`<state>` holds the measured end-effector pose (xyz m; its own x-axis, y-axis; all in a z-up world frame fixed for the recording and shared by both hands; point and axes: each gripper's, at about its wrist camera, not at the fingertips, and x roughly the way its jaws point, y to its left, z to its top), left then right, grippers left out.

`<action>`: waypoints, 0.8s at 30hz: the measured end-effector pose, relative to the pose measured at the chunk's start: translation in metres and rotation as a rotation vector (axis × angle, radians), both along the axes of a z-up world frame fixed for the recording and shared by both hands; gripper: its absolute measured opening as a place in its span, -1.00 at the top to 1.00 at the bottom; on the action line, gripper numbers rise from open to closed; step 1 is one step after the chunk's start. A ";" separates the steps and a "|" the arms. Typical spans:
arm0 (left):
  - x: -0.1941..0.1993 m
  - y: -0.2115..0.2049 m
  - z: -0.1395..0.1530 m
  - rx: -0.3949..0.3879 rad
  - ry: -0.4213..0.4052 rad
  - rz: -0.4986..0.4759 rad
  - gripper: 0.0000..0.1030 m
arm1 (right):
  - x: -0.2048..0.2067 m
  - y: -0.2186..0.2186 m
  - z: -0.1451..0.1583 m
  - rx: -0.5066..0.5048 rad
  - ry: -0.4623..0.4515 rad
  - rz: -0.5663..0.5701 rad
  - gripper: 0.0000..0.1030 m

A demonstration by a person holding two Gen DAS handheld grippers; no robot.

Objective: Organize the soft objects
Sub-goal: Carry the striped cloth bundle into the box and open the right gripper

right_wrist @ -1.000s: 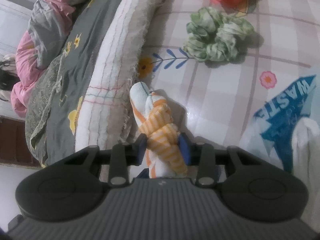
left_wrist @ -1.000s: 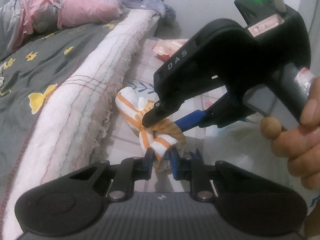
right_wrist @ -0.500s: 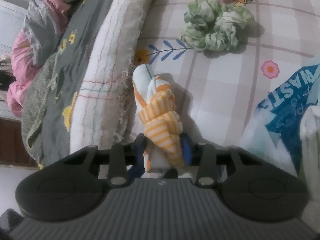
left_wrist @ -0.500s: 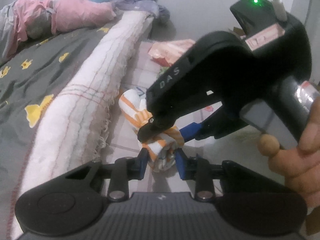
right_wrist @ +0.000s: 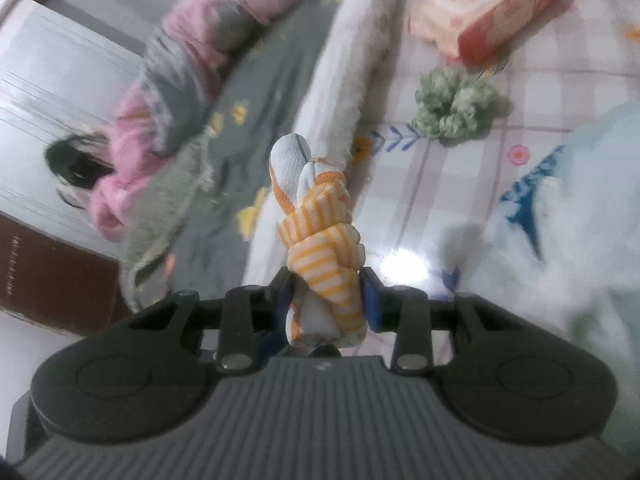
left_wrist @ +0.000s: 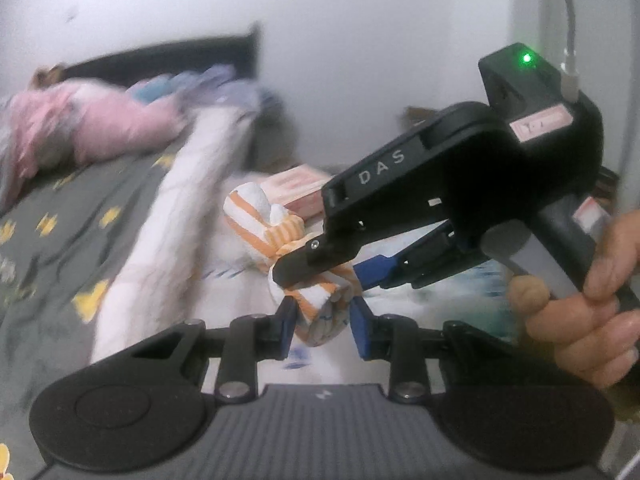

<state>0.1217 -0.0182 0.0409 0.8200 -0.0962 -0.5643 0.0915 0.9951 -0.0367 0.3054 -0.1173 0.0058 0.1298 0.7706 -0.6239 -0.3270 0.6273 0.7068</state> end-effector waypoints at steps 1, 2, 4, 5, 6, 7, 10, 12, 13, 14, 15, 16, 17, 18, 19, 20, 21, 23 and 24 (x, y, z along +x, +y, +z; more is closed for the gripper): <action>-0.006 -0.012 0.005 -0.002 -0.013 -0.032 0.41 | -0.008 -0.016 0.006 0.015 -0.011 -0.019 0.33; -0.010 -0.025 0.011 -0.008 -0.028 -0.075 0.41 | -0.016 -0.034 0.013 0.028 -0.022 -0.041 0.33; -0.017 -0.049 0.019 -0.032 -0.051 -0.161 0.41 | -0.030 -0.077 0.026 0.050 -0.042 -0.094 0.33; -0.020 -0.061 0.022 -0.050 -0.059 -0.206 0.39 | -0.038 -0.098 0.031 0.058 -0.051 -0.123 0.33; -0.022 -0.073 0.025 -0.074 -0.059 -0.253 0.38 | -0.047 -0.122 0.036 0.064 -0.062 -0.157 0.33; -0.025 -0.085 0.027 -0.095 -0.056 -0.296 0.38 | -0.056 -0.144 0.040 0.067 -0.073 -0.189 0.33; -0.031 -0.123 0.027 -0.129 -0.040 -0.410 0.35 | -0.084 -0.208 0.048 0.062 -0.102 -0.293 0.33; -0.035 -0.143 0.024 -0.130 -0.029 -0.449 0.33 | -0.101 -0.248 0.047 0.052 -0.115 -0.366 0.33; -0.035 -0.149 0.022 -0.132 -0.021 -0.459 0.33 | -0.110 -0.267 0.045 0.046 -0.116 -0.402 0.33; -0.035 -0.154 0.020 -0.135 -0.009 -0.466 0.33 | -0.118 -0.284 0.042 0.035 -0.117 -0.432 0.33; -0.036 -0.158 0.017 -0.138 0.004 -0.471 0.33 | -0.126 -0.301 0.038 0.017 -0.118 -0.462 0.33; -0.034 -0.156 0.013 -0.137 0.013 -0.470 0.33 | -0.131 -0.313 0.034 -0.001 -0.116 -0.482 0.33; -0.033 -0.155 0.010 -0.131 0.019 -0.464 0.33 | -0.137 -0.326 0.029 -0.023 -0.112 -0.502 0.33; -0.034 -0.153 0.007 -0.125 0.024 -0.455 0.33 | -0.142 -0.338 0.023 -0.049 -0.104 -0.514 0.33; -0.033 -0.147 0.004 -0.120 0.028 -0.445 0.33 | -0.146 -0.347 0.018 -0.071 -0.095 -0.520 0.33; -0.032 -0.142 0.002 -0.116 0.033 -0.429 0.33 | -0.149 -0.354 0.013 -0.090 -0.089 -0.522 0.33; -0.030 -0.136 0.000 -0.115 0.039 -0.413 0.33 | -0.150 -0.359 0.008 -0.115 -0.082 -0.514 0.32; -0.029 -0.125 -0.005 -0.115 0.049 -0.376 0.33 | -0.150 -0.359 -0.001 -0.161 -0.073 -0.474 0.32; -0.026 -0.118 -0.006 -0.114 0.052 -0.357 0.33 | -0.148 -0.357 -0.005 -0.183 -0.068 -0.449 0.29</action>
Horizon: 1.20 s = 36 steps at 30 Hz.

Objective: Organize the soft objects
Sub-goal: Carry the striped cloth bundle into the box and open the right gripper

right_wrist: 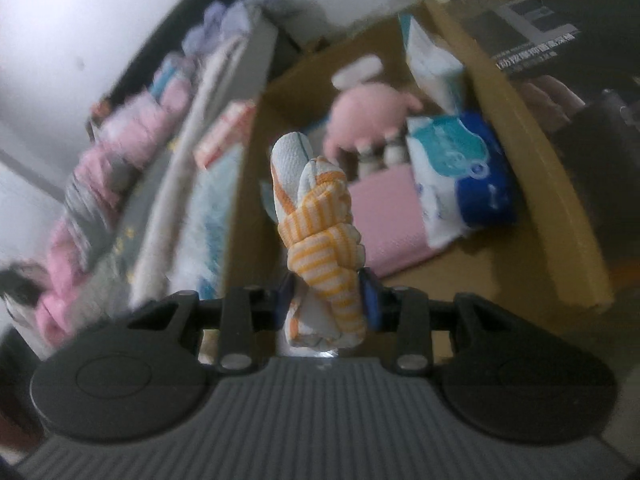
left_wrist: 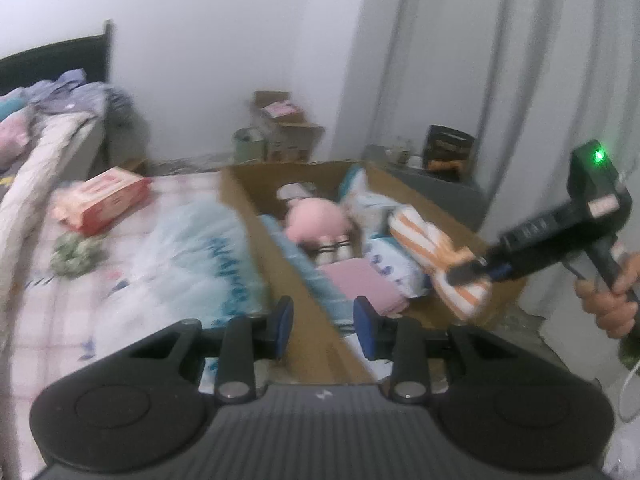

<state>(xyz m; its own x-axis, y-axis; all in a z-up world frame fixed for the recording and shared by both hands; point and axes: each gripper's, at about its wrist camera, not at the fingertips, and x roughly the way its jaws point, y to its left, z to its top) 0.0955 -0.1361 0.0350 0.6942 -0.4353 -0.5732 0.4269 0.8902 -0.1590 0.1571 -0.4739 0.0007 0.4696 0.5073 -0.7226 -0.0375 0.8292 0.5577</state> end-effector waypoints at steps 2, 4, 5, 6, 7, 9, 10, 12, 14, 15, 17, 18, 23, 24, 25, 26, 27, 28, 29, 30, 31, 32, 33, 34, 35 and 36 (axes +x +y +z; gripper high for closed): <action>0.005 0.012 -0.001 0.004 0.010 0.038 0.33 | 0.005 0.008 -0.009 -0.058 0.028 0.065 0.27; 0.005 0.024 -0.003 -0.004 0.026 0.077 0.33 | 0.013 0.017 -0.019 -0.104 0.062 0.128 0.18; 0.005 0.031 -0.004 -0.007 0.033 0.095 0.33 | 0.016 0.022 -0.021 -0.118 0.078 0.155 0.10; 0.003 0.036 -0.002 -0.007 0.036 0.107 0.33 | 0.018 0.023 -0.024 -0.132 0.088 0.159 0.02; 0.002 0.041 -0.003 -0.007 0.039 0.121 0.33 | 0.020 0.023 -0.026 -0.141 0.095 0.158 0.00; 0.001 0.050 -0.004 -0.006 0.045 0.141 0.32 | 0.025 0.021 -0.025 -0.132 0.095 0.150 -0.04; -0.001 0.053 -0.004 -0.006 0.047 0.149 0.32 | 0.027 0.019 -0.025 -0.128 0.094 0.137 -0.07; -0.001 0.059 -0.006 -0.006 0.051 0.162 0.32 | 0.032 0.016 -0.026 -0.121 0.088 0.108 -0.17; -0.002 0.065 -0.008 -0.008 0.055 0.173 0.32 | 0.037 0.014 -0.029 -0.115 0.092 0.078 -0.19; -0.001 0.067 -0.010 -0.008 0.057 0.179 0.32 | 0.040 0.013 -0.033 -0.113 0.099 0.060 -0.20; -0.003 0.070 -0.011 -0.008 0.055 0.191 0.31 | 0.046 0.012 -0.040 -0.121 0.110 0.022 -0.22; -0.004 0.074 -0.011 -0.008 0.054 0.196 0.30 | 0.049 0.012 -0.044 -0.132 0.112 0.004 -0.23; -0.009 0.086 -0.014 -0.010 0.055 0.222 0.27 | 0.067 0.012 -0.056 -0.233 0.085 -0.055 -0.24; -0.009 0.088 -0.014 -0.011 0.057 0.226 0.27 | 0.070 0.012 -0.058 -0.255 0.078 -0.062 -0.24; -0.010 0.089 -0.014 -0.012 0.059 0.229 0.27 | 0.073 0.013 -0.060 -0.266 0.076 -0.062 -0.24; -0.010 0.090 -0.015 -0.014 0.061 0.232 0.27 | 0.076 0.014 -0.063 -0.264 0.077 -0.054 -0.27; -0.010 0.091 -0.016 -0.015 0.063 0.235 0.27 | 0.078 0.015 -0.066 -0.247 0.090 -0.041 -0.30; -0.011 0.092 -0.016 -0.017 0.065 0.236 0.27 | 0.079 0.017 -0.070 -0.224 0.114 -0.020 -0.34; -0.011 0.092 -0.017 -0.018 0.067 0.236 0.27 | 0.080 0.019 -0.073 -0.198 0.141 0.002 -0.36; -0.011 0.092 -0.017 -0.019 0.069 0.236 0.27 | 0.079 0.021 -0.075 -0.160 0.173 0.026 -0.36; -0.011 0.092 -0.018 -0.019 0.070 0.234 0.27 | 0.078 0.023 -0.077 -0.125 0.201 0.047 -0.36; -0.010 0.091 -0.018 -0.018 0.072 0.232 0.26 | 0.076 0.025 -0.078 -0.101 0.215 0.063 -0.38; -0.010 0.090 -0.019 -0.018 0.074 0.232 0.26 | 0.073 0.028 -0.076 -0.092 0.207 0.081 -0.38; -0.009 0.090 -0.019 -0.018 0.076 0.230 0.25 | 0.071 0.030 -0.074 -0.079 0.204 0.096 -0.39; -0.009 0.090 -0.020 -0.019 0.078 0.228 0.25 | 0.070 0.030 -0.072 -0.052 0.206 0.103 -0.43; -0.008 0.089 -0.020 -0.019 0.079 0.225 0.22 | 0.069 0.030 -0.070 -0.019 0.214 0.105 -0.48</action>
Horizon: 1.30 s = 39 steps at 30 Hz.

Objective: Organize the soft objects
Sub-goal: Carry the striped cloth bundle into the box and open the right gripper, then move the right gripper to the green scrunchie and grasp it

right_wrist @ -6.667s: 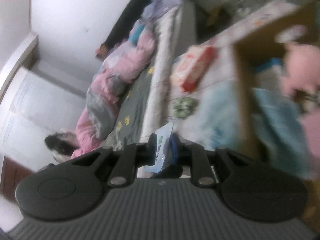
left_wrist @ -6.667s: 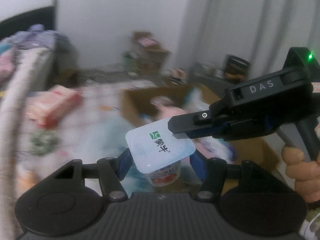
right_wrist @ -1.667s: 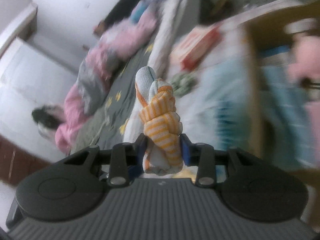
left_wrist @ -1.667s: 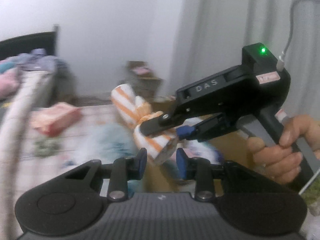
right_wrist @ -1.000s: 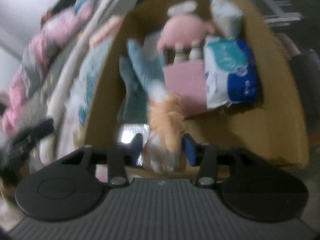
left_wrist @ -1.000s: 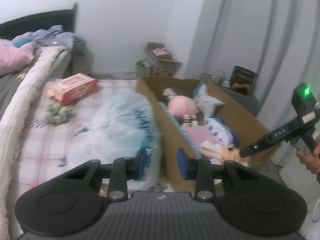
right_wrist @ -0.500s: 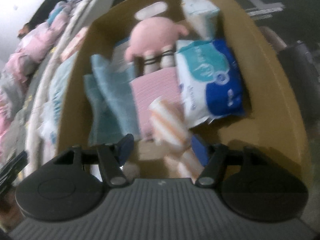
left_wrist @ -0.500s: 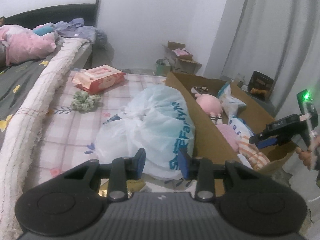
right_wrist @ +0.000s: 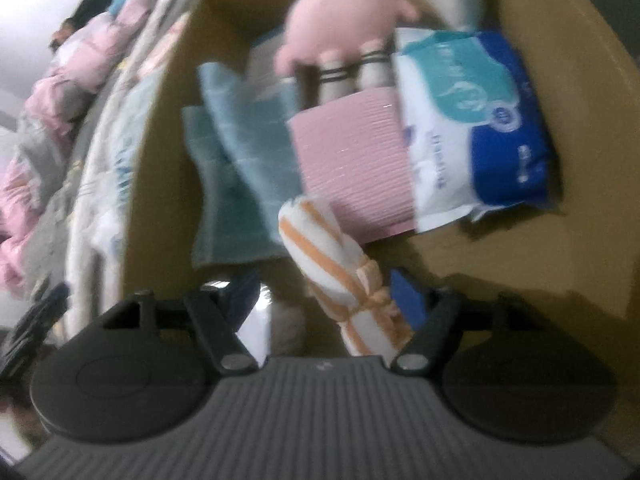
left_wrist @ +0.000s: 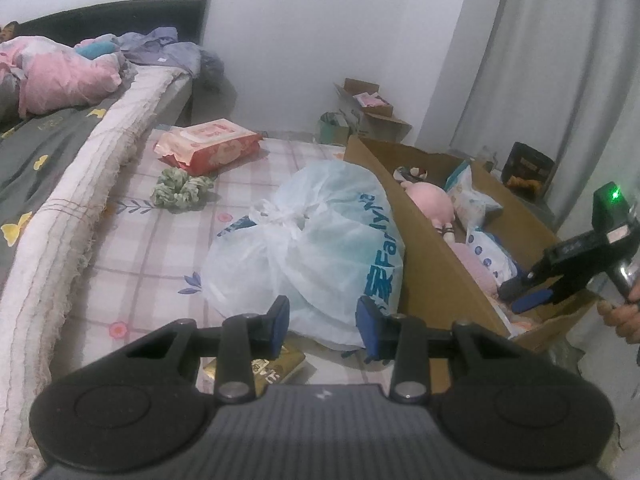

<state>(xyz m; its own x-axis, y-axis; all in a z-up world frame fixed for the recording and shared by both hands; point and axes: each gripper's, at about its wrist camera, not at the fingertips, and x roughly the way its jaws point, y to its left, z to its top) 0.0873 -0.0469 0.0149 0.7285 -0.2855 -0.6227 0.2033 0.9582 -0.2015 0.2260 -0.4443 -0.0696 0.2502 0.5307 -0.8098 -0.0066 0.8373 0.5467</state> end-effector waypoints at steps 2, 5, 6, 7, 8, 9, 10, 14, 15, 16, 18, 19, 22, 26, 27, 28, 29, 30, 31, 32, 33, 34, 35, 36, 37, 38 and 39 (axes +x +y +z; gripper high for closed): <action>0.000 0.000 -0.001 -0.002 0.002 -0.001 0.18 | -0.001 -0.001 0.000 0.076 0.027 -0.014 -0.55; 0.000 0.001 -0.002 0.003 0.005 -0.002 0.11 | -0.002 0.001 0.002 0.067 0.021 -0.016 -0.58; -0.001 0.001 -0.002 0.008 0.003 0.000 0.08 | -0.002 0.003 0.004 0.044 0.010 -0.022 -0.58; -0.003 0.002 -0.001 0.018 -0.003 0.001 0.06 | -0.003 0.003 0.007 0.018 -0.004 -0.031 -0.58; -0.004 0.004 -0.001 0.030 -0.009 0.003 -0.01 | -0.004 0.003 0.011 -0.001 -0.018 -0.037 -0.58; -0.006 0.005 -0.001 0.042 -0.015 0.005 -0.07 | -0.006 0.004 0.015 -0.017 -0.039 -0.042 -0.58; -0.008 0.007 -0.001 0.055 -0.023 0.007 -0.09 | -0.007 0.004 0.022 -0.029 -0.064 -0.046 -0.58; -0.015 0.015 -0.002 0.097 -0.032 0.008 -0.24 | -0.011 0.008 0.052 -0.089 -0.168 -0.062 -0.58; -0.017 0.017 -0.004 0.110 -0.033 0.005 -0.26 | -0.011 0.008 0.060 -0.100 -0.192 -0.061 -0.58; -0.018 0.018 -0.005 0.123 -0.035 -0.002 -0.28 | -0.012 0.012 0.067 -0.107 -0.215 -0.057 -0.58; -0.018 0.017 -0.012 0.156 -0.029 -0.033 -0.45 | -0.014 0.023 0.082 -0.109 -0.262 -0.030 -0.58; -0.016 0.015 -0.017 0.176 -0.011 -0.055 -0.50 | -0.014 0.030 0.089 -0.107 -0.281 -0.006 -0.58; -0.006 0.007 -0.034 0.232 0.039 -0.095 -0.52 | -0.008 0.065 0.106 -0.097 -0.319 0.088 -0.58; 0.010 -0.006 -0.052 0.306 0.025 -0.152 -0.58 | 0.008 0.118 0.119 -0.074 -0.331 0.222 -0.59; 0.015 -0.009 -0.057 0.336 0.018 -0.169 -0.62 | 0.013 0.132 0.121 -0.068 -0.326 0.255 -0.59; 0.020 -0.013 -0.062 0.369 0.013 -0.188 -0.63 | 0.018 0.146 0.124 -0.066 -0.321 0.281 -0.60; 0.024 -0.016 -0.068 0.402 0.012 -0.202 -0.63 | 0.026 0.162 0.124 -0.069 -0.314 0.311 -0.60; 0.028 -0.018 -0.073 0.428 0.015 -0.208 -0.61 | 0.031 0.175 0.125 -0.073 -0.312 0.338 -0.60; 0.032 -0.019 -0.078 0.451 0.021 -0.209 -0.60 | 0.038 0.190 0.126 -0.078 -0.313 0.365 -0.60; 0.035 -0.018 -0.082 0.461 0.036 -0.208 -0.50 | 0.043 0.203 0.128 -0.083 -0.315 0.388 -0.60; 0.039 -0.016 -0.085 0.451 0.059 -0.204 -0.33 | 0.049 0.217 0.129 -0.090 -0.319 0.411 -0.60; 0.041 -0.012 -0.087 0.423 0.080 -0.203 -0.24 | 0.057 0.230 0.127 -0.094 -0.320 0.432 -0.60; 0.042 -0.006 -0.089 0.383 0.104 -0.195 -0.18 | 0.066 0.245 0.127 -0.096 -0.322 0.453 -0.60; 0.042 -0.001 -0.090 0.354 0.104 -0.182 -0.17 | 0.076 0.261 0.125 -0.101 -0.324 0.473 -0.61; 0.040 0.005 -0.090 0.332 0.106 -0.173 -0.17 | 0.088 0.276 0.123 -0.107 -0.327 0.485 -0.63; 0.039 0.009 -0.090 0.328 0.106 -0.173 -0.16 | 0.100 0.290 0.120 -0.109 -0.326 0.495 -0.64; 0.037 0.014 -0.089 0.330 0.105 -0.170 -0.16 | 0.115 0.307 0.115 -0.112 -0.327 0.508 -0.65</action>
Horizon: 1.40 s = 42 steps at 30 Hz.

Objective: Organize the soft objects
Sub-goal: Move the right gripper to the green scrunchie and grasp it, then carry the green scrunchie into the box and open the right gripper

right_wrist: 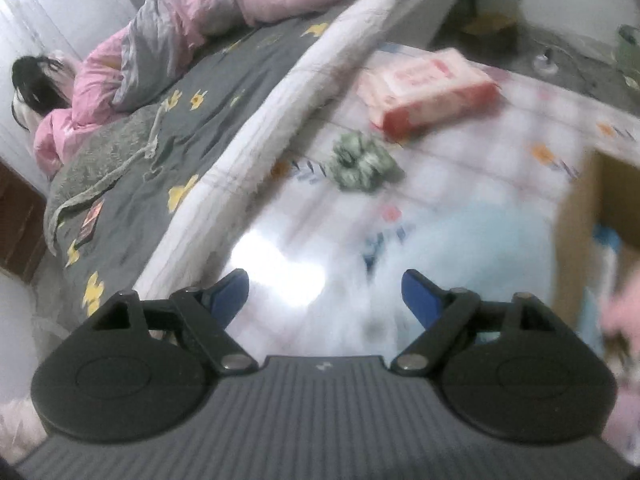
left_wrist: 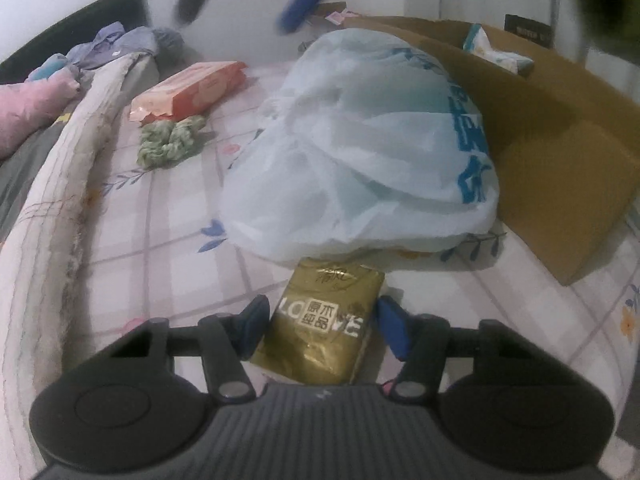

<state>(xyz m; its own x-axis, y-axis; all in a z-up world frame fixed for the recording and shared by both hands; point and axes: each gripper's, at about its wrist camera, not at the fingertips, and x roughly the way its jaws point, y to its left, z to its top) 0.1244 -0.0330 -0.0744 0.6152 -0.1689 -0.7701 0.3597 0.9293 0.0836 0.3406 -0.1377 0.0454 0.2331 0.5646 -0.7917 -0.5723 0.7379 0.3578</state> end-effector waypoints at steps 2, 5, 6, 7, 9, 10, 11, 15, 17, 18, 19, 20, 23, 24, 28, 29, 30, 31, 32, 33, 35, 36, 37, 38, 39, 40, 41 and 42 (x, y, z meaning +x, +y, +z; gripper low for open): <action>-0.002 0.009 0.001 -0.002 0.005 0.022 -0.16 | 0.025 0.030 -0.011 -0.035 -0.024 0.013 -0.68; -0.002 0.027 0.002 -0.032 0.016 0.071 -0.15 | 0.061 0.074 -0.039 -0.090 -0.045 0.015 -0.72; -0.002 0.033 0.003 -0.043 0.020 0.087 -0.15 | 0.071 0.085 -0.048 -0.099 -0.044 0.012 -0.73; -0.002 0.037 0.004 -0.056 0.025 0.098 -0.16 | 0.080 0.097 -0.058 -0.116 -0.045 0.016 -0.73; 0.000 0.045 0.005 -0.091 0.038 0.117 -0.16 | 0.097 0.117 -0.077 -0.154 -0.063 0.020 -0.73; 0.000 0.049 0.006 -0.106 0.043 0.124 -0.16 | 0.104 0.126 -0.085 -0.172 -0.066 0.028 -0.73; 0.001 0.051 0.006 -0.119 0.047 0.130 -0.16 | 0.110 0.135 -0.093 -0.190 -0.071 0.037 -0.73; 0.001 0.057 0.008 -0.151 0.050 0.147 -0.15 | 0.127 0.155 -0.122 -0.253 -0.075 0.046 -0.73; 0.000 0.057 0.008 -0.152 0.046 0.154 -0.14 | 0.130 0.158 -0.131 -0.269 -0.079 0.047 -0.68; 0.000 0.057 0.008 -0.153 0.044 0.156 -0.14 | 0.129 0.158 -0.134 -0.275 -0.078 0.046 -0.59; 0.000 0.057 0.008 -0.154 0.043 0.159 -0.14 | 0.129 0.158 -0.137 -0.287 -0.074 0.043 -0.32; 0.001 0.057 0.008 -0.153 0.042 0.161 -0.14 | 0.129 0.157 -0.140 -0.300 -0.072 0.034 -0.24; 0.001 0.055 0.009 -0.144 0.040 0.174 -0.13 | 0.126 0.154 -0.138 -0.306 -0.095 0.028 0.15; 0.001 0.055 0.009 -0.146 0.040 0.181 -0.13 | 0.127 0.151 -0.137 -0.295 -0.082 0.019 0.33; 0.000 0.055 0.010 -0.158 0.047 0.217 -0.13 | 0.123 0.134 -0.122 -0.223 -0.036 -0.018 0.54; -0.001 0.054 0.012 -0.156 0.048 0.224 -0.13 | 0.120 0.128 -0.115 -0.198 -0.033 -0.029 0.54; -0.001 0.053 0.012 -0.155 0.048 0.232 -0.12 | 0.115 0.120 -0.104 -0.162 -0.030 -0.039 0.54; -0.001 0.053 0.014 -0.156 0.047 0.236 -0.12 | 0.109 0.111 -0.094 -0.129 -0.031 -0.047 0.54; -0.002 0.053 0.015 -0.158 0.046 0.239 -0.12 | 0.101 0.100 -0.081 -0.096 -0.036 -0.055 0.54; -0.003 0.052 0.015 -0.160 0.046 0.242 -0.12 | 0.093 0.090 -0.069 -0.067 -0.041 -0.061 0.54; -0.006 0.051 0.017 -0.163 0.047 0.249 -0.12 | 0.071 0.061 -0.043 -0.005 -0.051 -0.081 0.54; -0.007 0.050 0.019 -0.165 0.046 0.250 -0.12 | 0.058 0.042 -0.029 0.026 -0.061 -0.091 0.54; -0.007 0.049 0.020 -0.166 0.044 0.252 -0.12 | 0.045 0.022 -0.018 0.052 -0.074 -0.106 0.54; -0.009 0.048 0.021 -0.168 0.044 0.253 -0.12 | 0.030 -0.002 -0.005 0.077 -0.088 -0.126 0.54; -0.011 0.046 0.024 -0.172 0.041 0.251 -0.12 | 0.017 -0.023 0.004 0.095 -0.099 -0.147 0.54; -0.012 0.045 0.026 -0.177 0.037 0.248 -0.12 | 0.004 -0.046 0.013 0.113 -0.108 -0.173 0.54; -0.013 0.043 0.027 -0.182 0.031 0.242 -0.13 | -0.011 -0.071 0.022 0.132 -0.115 -0.205 0.53; -0.014 0.041 0.030 -0.183 0.026 0.235 -0.13 | -0.025 -0.097 0.028 0.150 -0.117 -0.238 0.53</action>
<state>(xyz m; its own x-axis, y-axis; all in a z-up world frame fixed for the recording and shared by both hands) 0.1102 0.0079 -0.0447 0.6341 -0.1619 -0.7561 0.1330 0.9861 -0.0997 0.3155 -0.2348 0.0738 0.4581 0.5914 -0.6636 -0.4331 0.8005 0.4144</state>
